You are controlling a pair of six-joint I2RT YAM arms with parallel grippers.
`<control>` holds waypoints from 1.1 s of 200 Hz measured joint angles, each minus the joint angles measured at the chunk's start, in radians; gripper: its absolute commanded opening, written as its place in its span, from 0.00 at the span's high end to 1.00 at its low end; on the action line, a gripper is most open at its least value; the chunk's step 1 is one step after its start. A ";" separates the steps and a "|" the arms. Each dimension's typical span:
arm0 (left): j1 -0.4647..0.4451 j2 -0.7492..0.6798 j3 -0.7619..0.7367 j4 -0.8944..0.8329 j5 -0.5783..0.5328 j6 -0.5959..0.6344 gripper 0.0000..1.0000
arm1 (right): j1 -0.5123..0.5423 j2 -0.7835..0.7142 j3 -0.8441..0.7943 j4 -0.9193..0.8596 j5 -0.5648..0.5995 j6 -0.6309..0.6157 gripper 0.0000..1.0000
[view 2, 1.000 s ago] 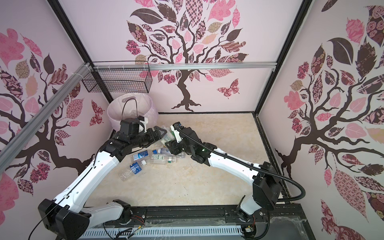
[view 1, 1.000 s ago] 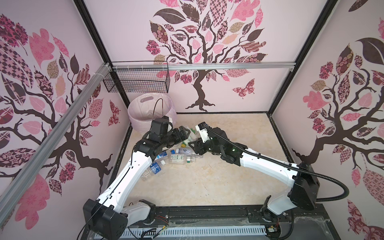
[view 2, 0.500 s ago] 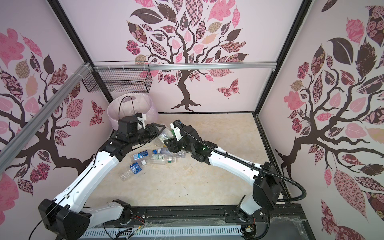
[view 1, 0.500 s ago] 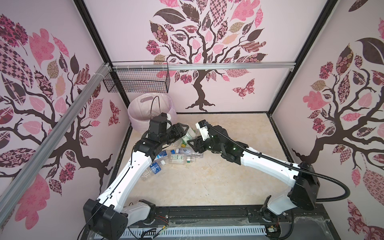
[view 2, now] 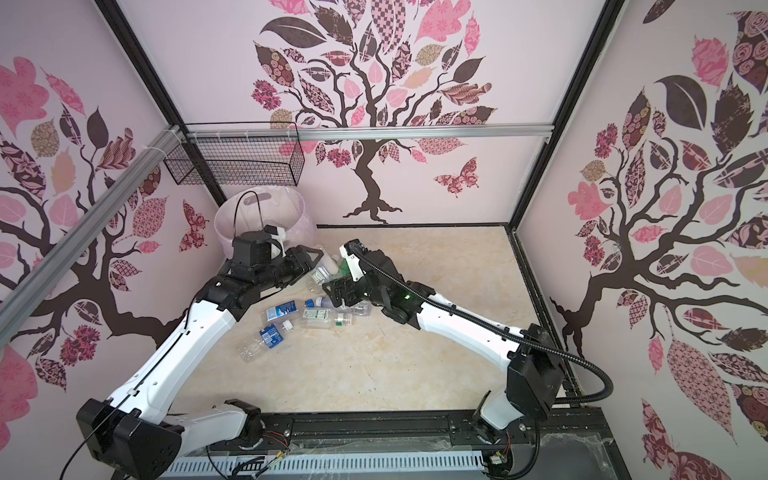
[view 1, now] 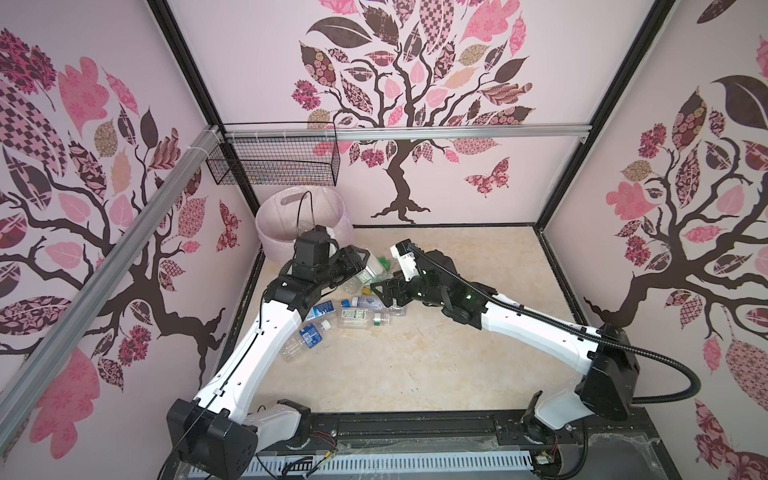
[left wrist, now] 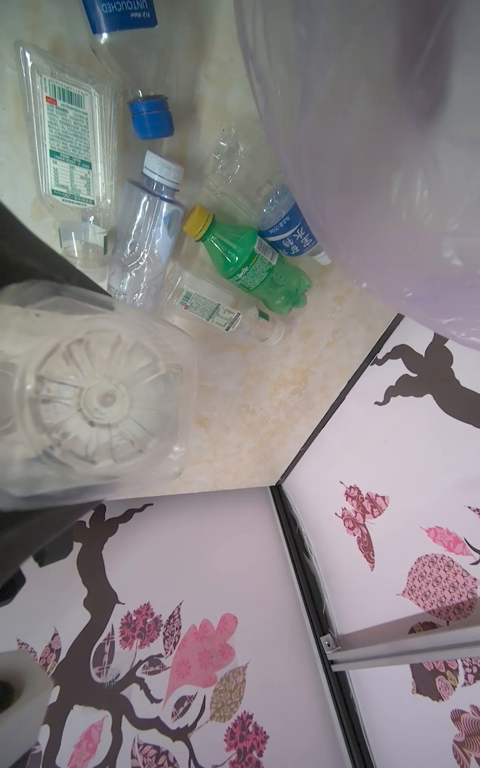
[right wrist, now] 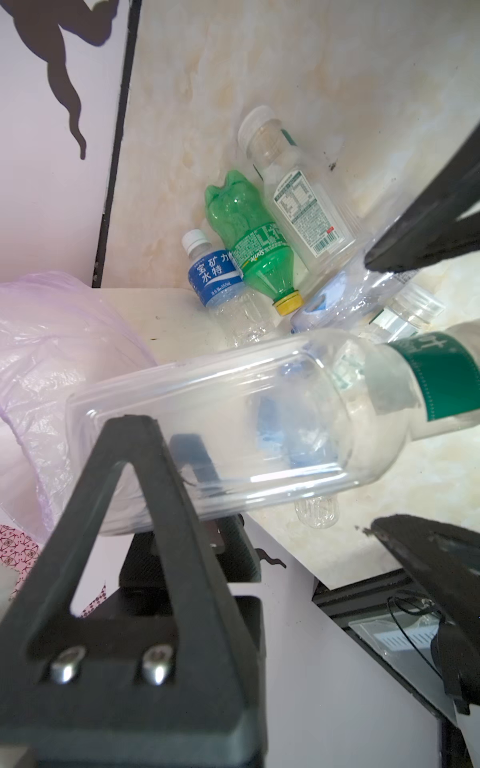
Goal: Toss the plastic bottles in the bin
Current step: 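Carry the clear bottle over the bin with the left gripper while the right releases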
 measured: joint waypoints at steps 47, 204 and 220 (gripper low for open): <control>0.013 0.011 0.137 -0.057 -0.053 0.075 0.48 | 0.000 0.000 0.058 -0.050 0.010 -0.045 0.01; 0.283 0.161 0.681 -0.143 -0.192 0.201 0.48 | 0.000 0.095 0.496 -0.159 0.070 -0.140 0.01; 0.283 0.174 0.766 -0.138 -0.230 0.237 0.48 | 0.000 0.106 0.507 -0.164 0.070 -0.141 0.00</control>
